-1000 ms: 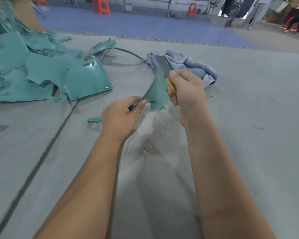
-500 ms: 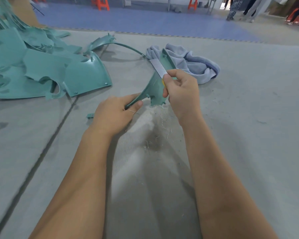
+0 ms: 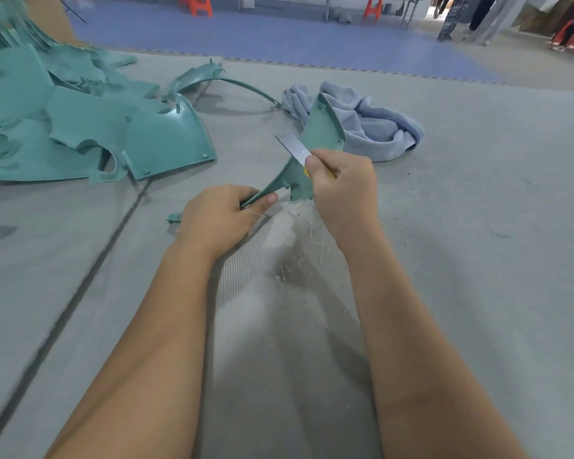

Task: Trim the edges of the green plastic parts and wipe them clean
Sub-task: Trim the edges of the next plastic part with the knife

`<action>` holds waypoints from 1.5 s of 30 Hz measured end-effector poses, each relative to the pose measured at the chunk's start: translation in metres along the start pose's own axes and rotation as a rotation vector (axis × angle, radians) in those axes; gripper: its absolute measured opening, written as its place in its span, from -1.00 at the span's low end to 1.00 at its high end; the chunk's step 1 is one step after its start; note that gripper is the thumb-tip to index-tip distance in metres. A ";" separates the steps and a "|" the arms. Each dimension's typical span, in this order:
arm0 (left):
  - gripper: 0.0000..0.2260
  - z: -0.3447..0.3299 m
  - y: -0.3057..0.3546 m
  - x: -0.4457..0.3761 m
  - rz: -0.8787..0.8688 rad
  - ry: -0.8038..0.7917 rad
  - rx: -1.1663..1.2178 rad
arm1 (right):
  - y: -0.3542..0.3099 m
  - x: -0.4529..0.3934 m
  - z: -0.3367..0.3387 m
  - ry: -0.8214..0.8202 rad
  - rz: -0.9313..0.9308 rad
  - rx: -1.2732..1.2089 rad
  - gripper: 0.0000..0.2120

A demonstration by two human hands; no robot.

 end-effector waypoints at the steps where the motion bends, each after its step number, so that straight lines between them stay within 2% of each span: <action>1: -0.52 0.000 0.000 -0.001 0.011 0.012 0.009 | 0.000 0.003 -0.004 -0.035 -0.006 0.026 -0.67; 3: -0.49 0.000 -0.001 -0.002 0.033 0.025 0.032 | -0.005 0.009 -0.013 -0.097 -0.018 0.053 -0.59; 7: -0.52 -0.001 0.001 0.001 0.011 0.020 0.001 | -0.005 0.008 -0.008 -0.026 -0.119 -0.241 -0.81; 10: -0.48 0.001 0.003 0.001 0.010 0.060 -0.015 | 0.003 0.007 0.002 -0.004 -0.189 -0.440 -0.85; 14: -0.49 0.001 0.006 0.001 -0.003 0.077 -0.013 | 0.008 0.006 -0.003 -0.037 -0.216 -0.406 -0.81; 19: -0.52 0.002 0.016 0.003 -0.075 0.133 -0.100 | 0.010 0.007 -0.016 -0.136 -0.296 -0.408 -0.53; 25: -0.51 -0.003 0.025 0.002 -0.020 0.122 -0.191 | 0.014 0.008 -0.020 -0.217 -0.405 -0.397 -0.73; 29: -0.53 -0.004 0.030 0.003 -0.033 0.114 -0.193 | 0.011 0.011 -0.021 -0.323 -0.301 -0.439 -0.73; 35: -0.59 -0.003 0.028 0.005 -0.040 0.102 -0.174 | 0.007 0.015 -0.022 -0.414 -0.209 -0.232 -0.77; 45: -0.52 -0.005 0.024 0.006 -0.045 0.138 -0.117 | 0.013 0.011 -0.028 -0.267 -0.244 -0.188 -0.68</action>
Point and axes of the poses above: each hand's wrist, its own x-axis away from the middle knuckle, its own z-axis out of the back of the hand, y = z × x, the point moved 4 cm from there along -x, towards the middle knuckle, and after that the axes turned 4 degrees about x, right-handed, at the moved point
